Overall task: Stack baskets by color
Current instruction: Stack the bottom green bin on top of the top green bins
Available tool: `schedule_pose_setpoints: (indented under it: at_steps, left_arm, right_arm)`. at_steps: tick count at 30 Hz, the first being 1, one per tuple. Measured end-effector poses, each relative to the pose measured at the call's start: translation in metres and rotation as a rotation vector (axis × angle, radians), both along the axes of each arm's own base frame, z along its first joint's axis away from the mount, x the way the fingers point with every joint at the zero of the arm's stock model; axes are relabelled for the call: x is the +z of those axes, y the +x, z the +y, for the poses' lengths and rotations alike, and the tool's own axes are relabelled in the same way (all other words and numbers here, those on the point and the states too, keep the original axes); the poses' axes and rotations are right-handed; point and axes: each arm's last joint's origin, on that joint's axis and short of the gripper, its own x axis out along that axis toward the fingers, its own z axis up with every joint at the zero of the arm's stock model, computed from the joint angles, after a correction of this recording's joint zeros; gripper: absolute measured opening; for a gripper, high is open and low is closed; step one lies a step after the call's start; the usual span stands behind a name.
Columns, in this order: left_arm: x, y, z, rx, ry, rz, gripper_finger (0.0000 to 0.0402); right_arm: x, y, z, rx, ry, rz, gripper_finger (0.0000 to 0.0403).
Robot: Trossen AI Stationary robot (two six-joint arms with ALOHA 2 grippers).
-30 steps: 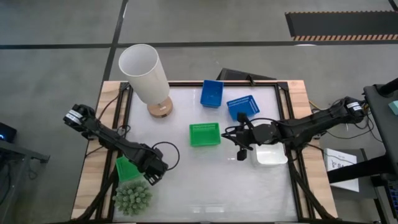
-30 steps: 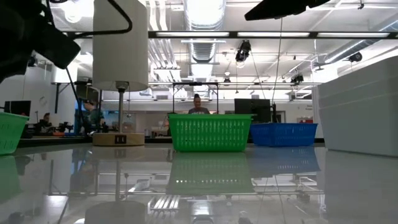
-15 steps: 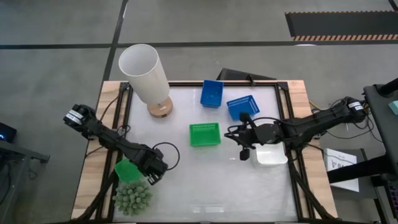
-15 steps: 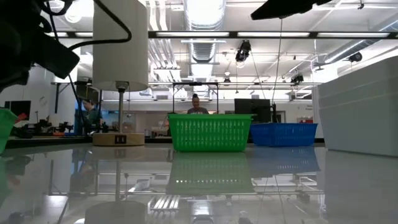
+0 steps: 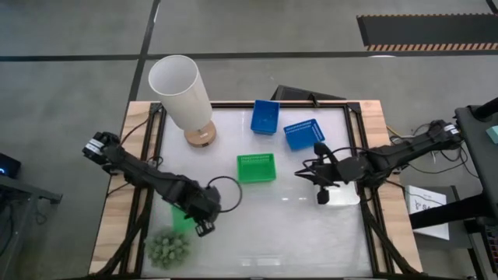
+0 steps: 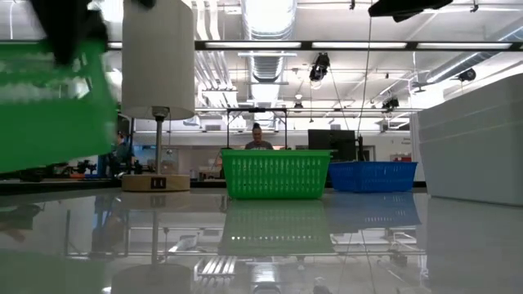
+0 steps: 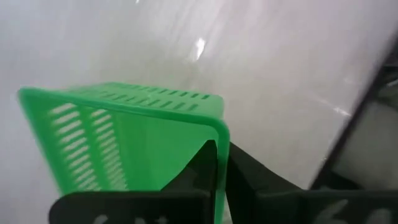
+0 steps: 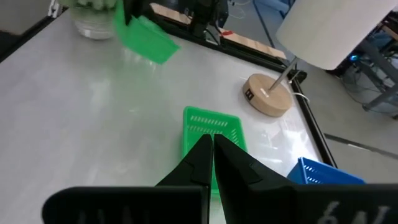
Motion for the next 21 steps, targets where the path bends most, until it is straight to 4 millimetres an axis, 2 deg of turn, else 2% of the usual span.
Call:
schedule_pose_setpoints:
  at_steps: [3,7,15,21]
  left_arm:
    - [0.019,0.022,0.000,-0.067,0.011,-0.081,0.0000]
    - [0.033,0.045,0.006,-0.177,0.109,-0.118,0.0000]
    - [0.043,0.091,0.027,-0.365,0.273,-0.241,0.0000]
    - [0.048,0.111,0.048,-0.405,0.432,-0.281,0.0000]
  right_arm:
    - [0.002,-0.005,-0.002,-0.005,0.017,-0.022,0.0008]
    - [0.003,-0.009,-0.003,-0.002,0.023,-0.034,0.0009]
    - [0.000,-0.010,-0.003,-0.001,0.019,-0.023,0.0008]
    - [-0.001,-0.011,-0.003,-0.001,0.013,-0.009,0.0008]
